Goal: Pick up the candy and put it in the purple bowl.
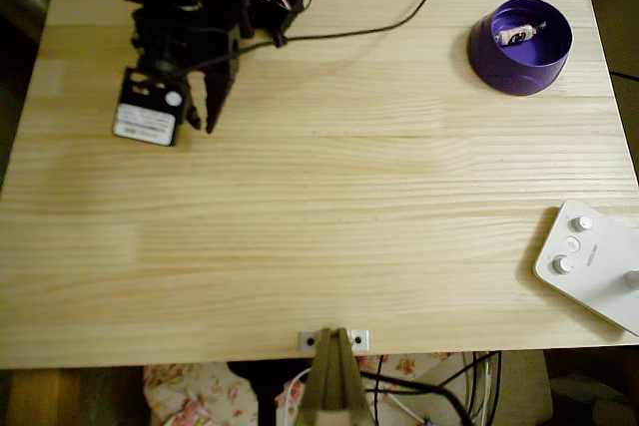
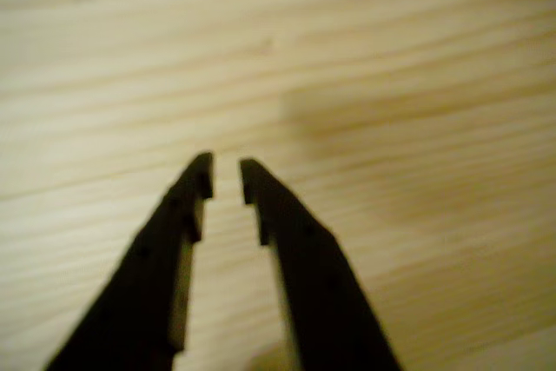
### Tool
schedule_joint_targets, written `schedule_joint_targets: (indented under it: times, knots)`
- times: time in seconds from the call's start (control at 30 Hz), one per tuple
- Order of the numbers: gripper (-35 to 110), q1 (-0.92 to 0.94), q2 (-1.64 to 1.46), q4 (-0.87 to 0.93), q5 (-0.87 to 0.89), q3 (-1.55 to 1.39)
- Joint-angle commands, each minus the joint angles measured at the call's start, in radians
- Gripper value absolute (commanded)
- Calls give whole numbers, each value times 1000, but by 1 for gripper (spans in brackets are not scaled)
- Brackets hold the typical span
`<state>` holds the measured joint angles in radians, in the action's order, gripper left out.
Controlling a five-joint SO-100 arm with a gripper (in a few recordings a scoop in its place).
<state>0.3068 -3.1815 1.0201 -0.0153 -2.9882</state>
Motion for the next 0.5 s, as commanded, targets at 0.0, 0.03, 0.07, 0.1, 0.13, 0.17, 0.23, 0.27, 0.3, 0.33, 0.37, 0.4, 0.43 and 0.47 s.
schedule_joint_targets:
  times: [0.0,0.03,0.07,0.1,0.13,0.17,0.23,0.27,0.3,0.33,0.37,0.4,0.43,0.47]
  knots:
    - [3,17,-34,12,-8,12]
    - [3,17,-38,12,-6,9]
    - [3,17,-43,12,-6,8]
    - [3,17,-46,17,-5,5]
    - [3,17,-49,20,-3,2]
    - [3,17,-51,20,-3,0]
    - [3,18,-55,21,-2,-2]
    - [3,20,-58,23,0,-2]
    - [3,21,-63,23,2,-3]
    - [3,21,-69,28,2,-5]
    - [3,21,-75,31,2,-6]
    - [3,21,-81,34,2,-8]
    - [3,21,-87,38,2,-9]
    - [3,23,-98,43,3,-12]
